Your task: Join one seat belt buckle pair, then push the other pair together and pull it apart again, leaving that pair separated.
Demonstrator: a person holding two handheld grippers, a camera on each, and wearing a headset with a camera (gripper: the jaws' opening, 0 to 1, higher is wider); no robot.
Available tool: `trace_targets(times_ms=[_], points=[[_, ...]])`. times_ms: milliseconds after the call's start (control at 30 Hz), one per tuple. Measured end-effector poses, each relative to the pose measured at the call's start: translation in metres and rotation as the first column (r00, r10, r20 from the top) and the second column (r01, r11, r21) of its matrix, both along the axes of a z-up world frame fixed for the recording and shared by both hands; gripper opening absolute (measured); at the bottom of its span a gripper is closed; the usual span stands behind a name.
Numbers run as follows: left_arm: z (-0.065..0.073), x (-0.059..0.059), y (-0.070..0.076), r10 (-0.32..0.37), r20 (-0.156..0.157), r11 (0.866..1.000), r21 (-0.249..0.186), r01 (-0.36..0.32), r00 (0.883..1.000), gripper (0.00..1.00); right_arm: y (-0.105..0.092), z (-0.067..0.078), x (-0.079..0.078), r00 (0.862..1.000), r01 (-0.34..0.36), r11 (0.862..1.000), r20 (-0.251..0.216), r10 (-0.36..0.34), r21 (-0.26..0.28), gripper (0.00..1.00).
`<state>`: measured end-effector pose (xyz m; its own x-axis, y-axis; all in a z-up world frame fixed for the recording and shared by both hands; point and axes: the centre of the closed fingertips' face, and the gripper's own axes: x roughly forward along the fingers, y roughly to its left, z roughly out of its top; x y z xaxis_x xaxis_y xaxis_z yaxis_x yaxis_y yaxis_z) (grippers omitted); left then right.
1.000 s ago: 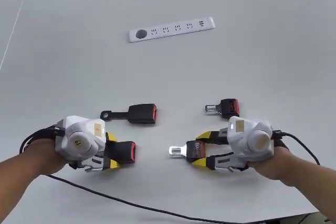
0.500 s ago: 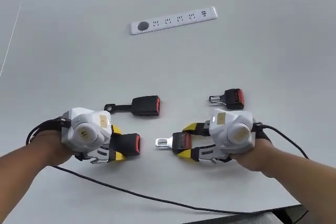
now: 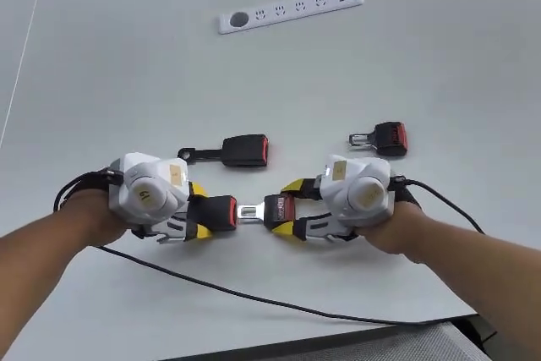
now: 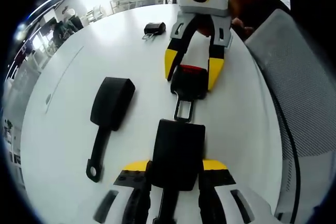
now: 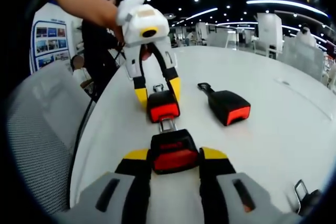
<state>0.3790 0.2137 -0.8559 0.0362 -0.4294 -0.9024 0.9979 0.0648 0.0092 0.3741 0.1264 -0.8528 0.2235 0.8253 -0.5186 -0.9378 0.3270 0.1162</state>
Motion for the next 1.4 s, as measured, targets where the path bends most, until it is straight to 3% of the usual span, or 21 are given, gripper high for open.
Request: trace_targets(times_ms=[400, 533, 567, 767, 1400], points=[[0.0, 0.0, 0.0, -0.015, 0.005, 1.0, 0.011, 0.015, 1.0, 0.36, 0.005, -0.001, -0.001, 1.0, 0.001, 1.0, 0.002, -0.001, -0.005, 0.35], [-0.001, 0.0, -0.001, -0.042, 0.003, 0.999, 0.034, 0.042, 0.999, 0.36, 0.02, -0.002, -0.002, 1.0, -0.005, 1.0, -0.011, 0.005, -0.019, 0.35], [-0.001, 0.0, -0.001, -0.042, 0.002, 0.998, 0.036, 0.041, 0.999, 0.36, 0.019, -0.003, 0.0, 1.0, -0.005, 0.999, 0.003, 0.006, -0.036, 0.35], [-0.001, 0.0, 0.0, -0.039, 0.002, 0.998, 0.042, 0.039, 0.999, 0.36, 0.018, -0.003, 0.001, 1.0, 0.007, 1.0, -0.019, -0.007, -0.006, 0.35], [-0.001, -0.001, -0.002, -0.12, -0.009, 0.989, 0.081, 0.121, 0.993, 0.34, 0.038, -0.004, 0.001, 0.999, -0.005, 0.999, -0.053, 0.003, -0.033, 0.34]])
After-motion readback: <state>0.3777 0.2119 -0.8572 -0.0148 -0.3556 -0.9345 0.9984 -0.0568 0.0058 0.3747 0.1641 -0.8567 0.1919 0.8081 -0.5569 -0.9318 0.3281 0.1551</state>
